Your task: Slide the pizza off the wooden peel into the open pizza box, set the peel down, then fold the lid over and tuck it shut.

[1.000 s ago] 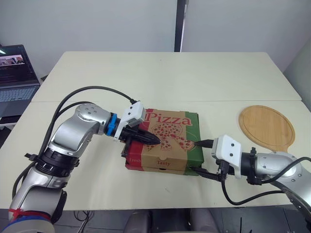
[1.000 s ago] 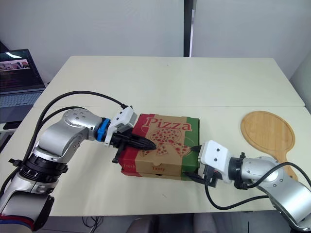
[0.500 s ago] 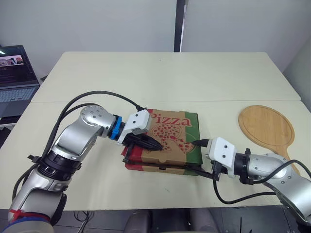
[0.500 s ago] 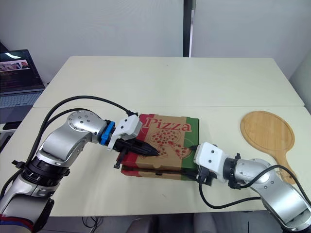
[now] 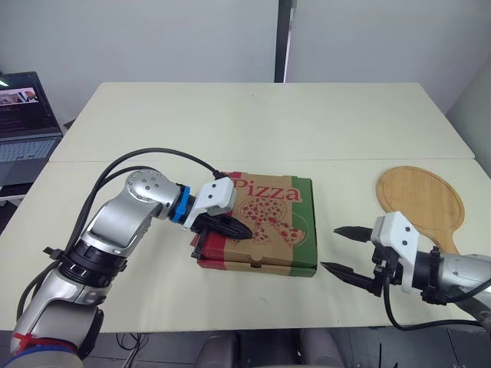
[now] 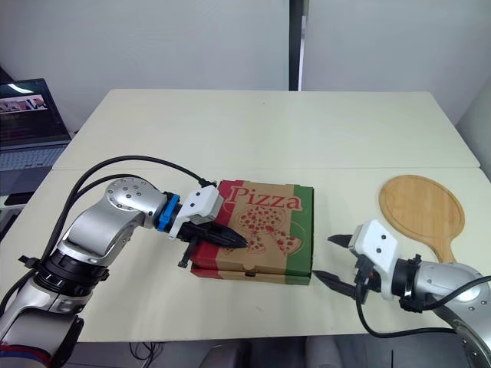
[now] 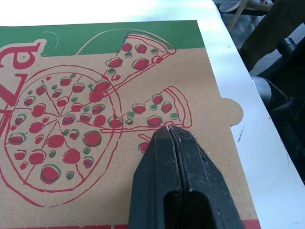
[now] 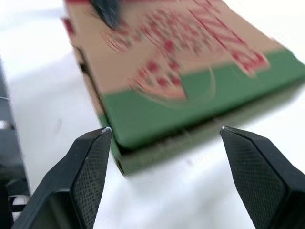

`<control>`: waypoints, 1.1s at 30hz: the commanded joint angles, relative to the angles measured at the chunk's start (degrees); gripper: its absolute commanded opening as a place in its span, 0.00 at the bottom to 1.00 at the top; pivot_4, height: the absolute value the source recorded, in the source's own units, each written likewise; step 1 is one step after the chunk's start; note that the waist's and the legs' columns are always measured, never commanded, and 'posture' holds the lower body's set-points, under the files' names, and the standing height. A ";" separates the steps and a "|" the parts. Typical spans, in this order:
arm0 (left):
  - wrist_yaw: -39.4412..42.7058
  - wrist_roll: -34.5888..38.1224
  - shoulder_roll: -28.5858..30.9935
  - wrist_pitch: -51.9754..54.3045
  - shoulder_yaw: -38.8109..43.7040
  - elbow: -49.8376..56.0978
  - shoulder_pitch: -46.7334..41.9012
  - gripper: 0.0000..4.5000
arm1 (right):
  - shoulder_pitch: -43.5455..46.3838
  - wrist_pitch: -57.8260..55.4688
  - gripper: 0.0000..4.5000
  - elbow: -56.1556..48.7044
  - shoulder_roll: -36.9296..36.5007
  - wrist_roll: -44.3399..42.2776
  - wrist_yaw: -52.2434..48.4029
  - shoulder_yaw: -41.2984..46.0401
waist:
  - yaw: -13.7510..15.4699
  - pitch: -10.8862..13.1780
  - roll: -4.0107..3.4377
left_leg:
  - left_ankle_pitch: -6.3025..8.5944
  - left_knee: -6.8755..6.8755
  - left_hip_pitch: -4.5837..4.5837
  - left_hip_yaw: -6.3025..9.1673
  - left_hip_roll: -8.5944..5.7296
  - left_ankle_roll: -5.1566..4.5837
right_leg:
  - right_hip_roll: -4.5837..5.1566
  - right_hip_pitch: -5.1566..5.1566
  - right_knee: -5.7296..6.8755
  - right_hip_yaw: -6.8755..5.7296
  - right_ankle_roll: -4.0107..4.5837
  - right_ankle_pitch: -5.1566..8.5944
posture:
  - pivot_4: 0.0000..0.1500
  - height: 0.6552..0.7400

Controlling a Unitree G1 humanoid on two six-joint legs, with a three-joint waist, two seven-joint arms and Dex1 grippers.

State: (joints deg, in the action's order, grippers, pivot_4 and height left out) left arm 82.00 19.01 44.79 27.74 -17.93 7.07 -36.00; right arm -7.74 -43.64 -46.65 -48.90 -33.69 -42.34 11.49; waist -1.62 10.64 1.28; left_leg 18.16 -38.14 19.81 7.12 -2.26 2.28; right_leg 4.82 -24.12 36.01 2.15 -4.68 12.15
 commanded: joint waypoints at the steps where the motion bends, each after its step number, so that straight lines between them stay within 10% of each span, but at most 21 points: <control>1: -0.11 -0.43 0.39 -0.33 0.58 0.49 0.23 0.00 | 0.73 5.37 0.66 2.76 -1.44 6.98 0.14 -5.03 | -0.01 0.00 0.00 | 0.00 0.00 0.00 -0.01 0.00 0.00 | 0.00 0.00 0.00 0.01 0.00 0.00 | 1.00 1.00; 10: -1.04 0.04 0.18 0.23 1.08 1.10 0.89 0.00 | 8.82 8.65 0.01 5.34 2.39 7.43 -0.67 -9.18 | -0.08 0.00 -0.01 | -0.01 -0.01 0.00 0.00 0.00 0.01 | 0.00 -0.01 0.00 0.02 0.00 0.00 | 1.00 1.00; 22: -2.69 5.01 1.16 3.94 6.71 3.71 2.02 0.00 | 26.14 13.07 0.01 15.54 12.43 20.14 -1.28 -32.33 | -0.18 0.00 -0.01 | -0.02 -0.01 0.03 0.04 -0.01 0.04 | 0.00 -0.06 0.01 0.00 0.01 -0.01 | 1.00 1.00; 33: 7.33 3.66 21.33 -1.06 15.62 -4.28 6.75 0.00 | 28.10 15.17 0.01 17.53 13.45 21.11 -4.78 -32.54 | -0.37 0.00 -0.02 | -0.01 0.06 0.01 0.07 0.02 0.03 | -0.05 -0.13 0.04 -0.02 0.02 0.00 | 1.00 1.00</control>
State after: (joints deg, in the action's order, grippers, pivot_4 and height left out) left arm 87.44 23.55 64.32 28.37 -3.57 2.95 -30.34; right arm 19.85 -29.28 -28.59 -35.42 -12.50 -46.18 -21.52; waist -1.99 10.64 1.26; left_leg 18.15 -38.08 19.82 7.17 -2.23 2.30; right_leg 4.76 -24.25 36.05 2.14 -4.67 12.15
